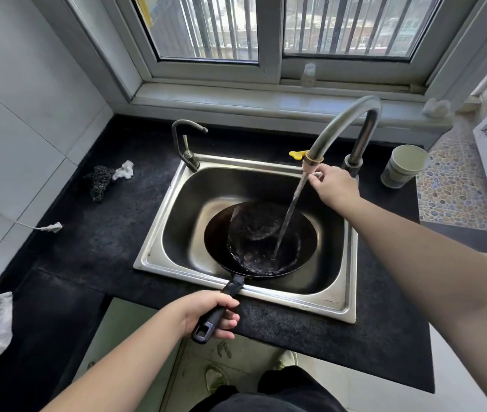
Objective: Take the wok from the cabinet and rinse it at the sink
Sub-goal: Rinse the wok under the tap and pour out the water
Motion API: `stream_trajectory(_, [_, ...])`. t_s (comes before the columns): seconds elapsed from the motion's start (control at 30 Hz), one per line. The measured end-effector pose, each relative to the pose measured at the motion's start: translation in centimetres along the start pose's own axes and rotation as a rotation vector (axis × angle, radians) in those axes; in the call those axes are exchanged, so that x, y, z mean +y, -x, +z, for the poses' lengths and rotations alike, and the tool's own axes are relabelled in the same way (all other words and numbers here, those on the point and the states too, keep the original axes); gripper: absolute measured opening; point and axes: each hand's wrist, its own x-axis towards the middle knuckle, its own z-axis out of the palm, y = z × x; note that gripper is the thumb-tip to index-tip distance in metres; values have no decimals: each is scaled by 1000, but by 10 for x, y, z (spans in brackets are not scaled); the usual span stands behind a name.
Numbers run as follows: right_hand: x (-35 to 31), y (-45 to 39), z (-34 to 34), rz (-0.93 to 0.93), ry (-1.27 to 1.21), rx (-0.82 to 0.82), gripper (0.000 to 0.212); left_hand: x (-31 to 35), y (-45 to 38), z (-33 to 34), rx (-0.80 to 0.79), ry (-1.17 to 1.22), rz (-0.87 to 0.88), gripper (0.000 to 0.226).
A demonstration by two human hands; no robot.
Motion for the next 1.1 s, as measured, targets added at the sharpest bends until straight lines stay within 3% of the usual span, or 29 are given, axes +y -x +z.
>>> stream_trajectory(0.3, [-4,4,-3,4,4,21,31,-2,-9,10,15,62,-14,36])
stream_trajectory(0.77, [5,-2,-27,7,46,86,32,-2,-16,1,27,3,-40,37])
stream_trajectory(1.0, [6,5,-20,112,-212,-15,35,-1,-16,4,23,3,-26,34])
stream_trajectory(1.1, [15,30,-16,128,-265,13,38,-1,-16,4,11,8,-22,33])
